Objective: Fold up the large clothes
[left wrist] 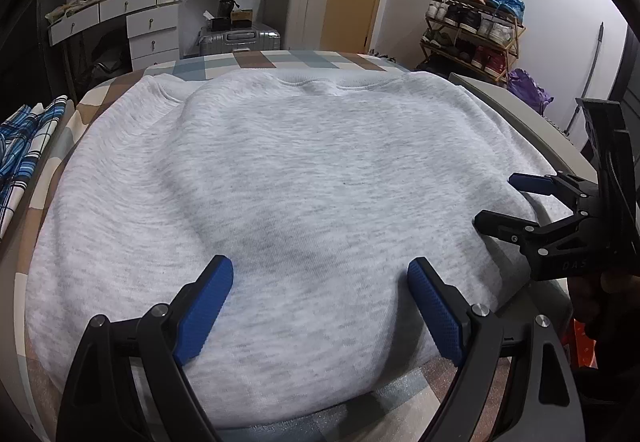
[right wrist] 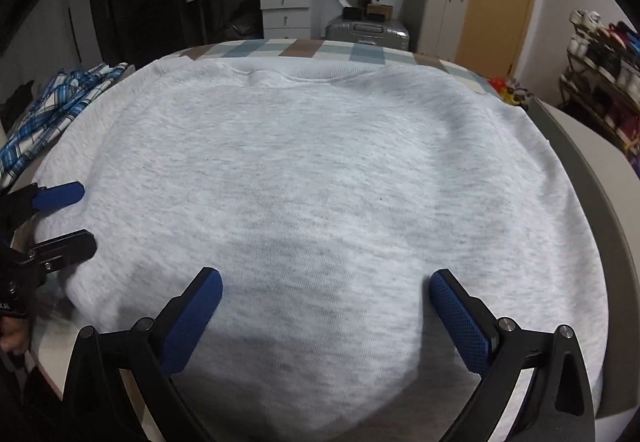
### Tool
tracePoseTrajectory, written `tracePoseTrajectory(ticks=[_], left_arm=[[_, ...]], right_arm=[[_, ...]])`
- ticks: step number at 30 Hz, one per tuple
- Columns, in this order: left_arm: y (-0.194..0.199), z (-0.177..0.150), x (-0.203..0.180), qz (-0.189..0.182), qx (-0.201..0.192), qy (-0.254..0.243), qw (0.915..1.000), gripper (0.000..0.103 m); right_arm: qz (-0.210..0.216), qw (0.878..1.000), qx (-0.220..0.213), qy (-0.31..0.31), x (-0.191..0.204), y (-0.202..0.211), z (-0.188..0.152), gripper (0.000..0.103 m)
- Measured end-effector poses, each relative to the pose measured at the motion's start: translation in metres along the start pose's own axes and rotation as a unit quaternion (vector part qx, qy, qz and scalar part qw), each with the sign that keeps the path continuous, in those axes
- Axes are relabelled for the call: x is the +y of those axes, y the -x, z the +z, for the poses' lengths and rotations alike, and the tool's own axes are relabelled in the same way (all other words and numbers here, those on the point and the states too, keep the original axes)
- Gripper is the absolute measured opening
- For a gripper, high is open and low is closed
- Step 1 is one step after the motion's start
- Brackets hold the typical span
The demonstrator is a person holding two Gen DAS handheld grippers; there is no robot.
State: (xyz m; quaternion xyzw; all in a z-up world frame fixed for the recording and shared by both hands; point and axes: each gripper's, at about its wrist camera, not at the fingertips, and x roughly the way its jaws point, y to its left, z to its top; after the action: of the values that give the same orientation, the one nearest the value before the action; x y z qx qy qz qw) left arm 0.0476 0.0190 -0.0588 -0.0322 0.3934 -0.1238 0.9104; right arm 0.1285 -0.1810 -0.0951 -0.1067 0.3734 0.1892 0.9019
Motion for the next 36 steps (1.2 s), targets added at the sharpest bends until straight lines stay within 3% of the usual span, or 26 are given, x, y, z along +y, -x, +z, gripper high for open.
tracePoseTrajectory(ticks=[5, 12, 14, 16, 20, 24, 27, 29, 36], left_arm=[[0.012, -0.007, 0.006, 0.033, 0.013, -0.015, 0.9993, 0.086], [0.039, -0.021, 0.056, 0.143, 0.014, 0.076, 0.9867, 0.086], [0.041, -0.014, 0.055, 0.137, 0.014, 0.088, 0.9866, 0.086], [0.039, 0.002, 0.043, 0.105, 0.005, 0.08, 0.9912, 0.086], [0.006, 0.047, 0.001, 0.07, 0.004, 0.028, 0.9972, 0.086], [-0.038, 0.083, -0.03, 0.068, 0.009, -0.033, 0.9971, 0.086], [-0.069, 0.091, -0.025, 0.087, 0.051, -0.031, 0.9944, 0.086], [-0.085, 0.089, -0.006, 0.125, 0.07, -0.016, 0.9896, 0.086], [-0.053, 0.063, 0.044, 0.122, 0.055, 0.051, 0.9897, 0.089]], right_arm=[[0.01, 1.0, -0.014, 0.006, -0.002, 0.003, -0.009, 0.103], [0.015, 1.0, -0.013, 0.005, -0.004, 0.002, -0.007, 0.103], [0.016, 1.0, -0.014, 0.004, -0.004, 0.002, -0.006, 0.103], [0.016, 1.0, -0.014, 0.003, -0.004, 0.002, -0.006, 0.103], [0.019, 1.0, -0.015, 0.002, -0.005, 0.002, -0.006, 0.103], [0.022, 1.0, -0.016, 0.002, -0.005, 0.002, -0.006, 0.103], [0.022, 1.0, -0.016, 0.002, -0.006, 0.002, -0.006, 0.103], [0.022, 1.0, -0.016, 0.002, -0.006, 0.002, -0.006, 0.103], [0.023, 1.0, -0.016, 0.0, -0.005, 0.003, -0.005, 0.103]])
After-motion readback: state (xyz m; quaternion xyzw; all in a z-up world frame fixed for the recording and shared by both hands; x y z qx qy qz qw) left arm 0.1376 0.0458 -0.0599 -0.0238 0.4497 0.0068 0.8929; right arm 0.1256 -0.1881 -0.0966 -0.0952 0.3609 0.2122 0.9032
